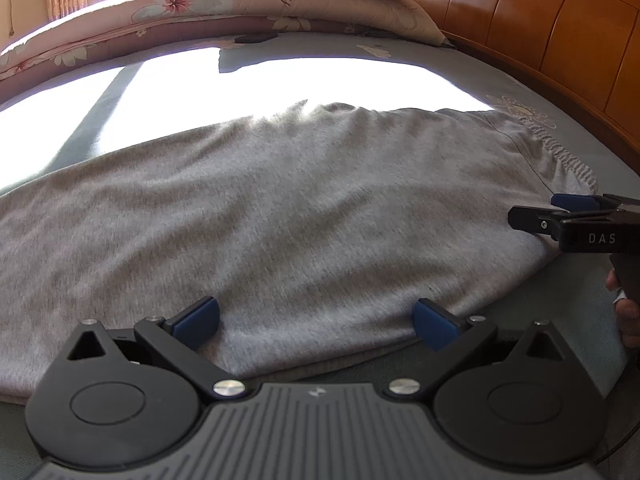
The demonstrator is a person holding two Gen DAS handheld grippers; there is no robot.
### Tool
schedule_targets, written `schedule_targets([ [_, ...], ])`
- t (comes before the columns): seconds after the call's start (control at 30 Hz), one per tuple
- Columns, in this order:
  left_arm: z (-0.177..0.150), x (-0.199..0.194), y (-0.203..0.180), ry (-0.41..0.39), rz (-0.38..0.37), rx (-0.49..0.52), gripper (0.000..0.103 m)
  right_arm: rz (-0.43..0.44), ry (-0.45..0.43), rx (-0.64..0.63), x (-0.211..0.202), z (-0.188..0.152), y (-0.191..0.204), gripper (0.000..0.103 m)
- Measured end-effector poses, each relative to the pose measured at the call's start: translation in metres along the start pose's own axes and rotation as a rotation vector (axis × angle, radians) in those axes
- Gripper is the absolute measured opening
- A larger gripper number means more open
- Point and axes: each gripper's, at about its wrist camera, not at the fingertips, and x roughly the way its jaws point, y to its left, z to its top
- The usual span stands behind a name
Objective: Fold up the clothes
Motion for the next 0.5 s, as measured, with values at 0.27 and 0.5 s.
schedule_targets([
  [0.27, 0.018, -0.017, 0.019, -0.093, 0.13, -0.042, 0.102, 0.035, -0.142, 0.06, -0.043, -0.015, 0.0, 0.103],
  [0.5, -0.02, -0.005, 0.015, -0.089, 0.181, -0.139, 0.103, 0.035, -0.181, 0.04, -0.037, -0.01, 0.018, 0.103],
])
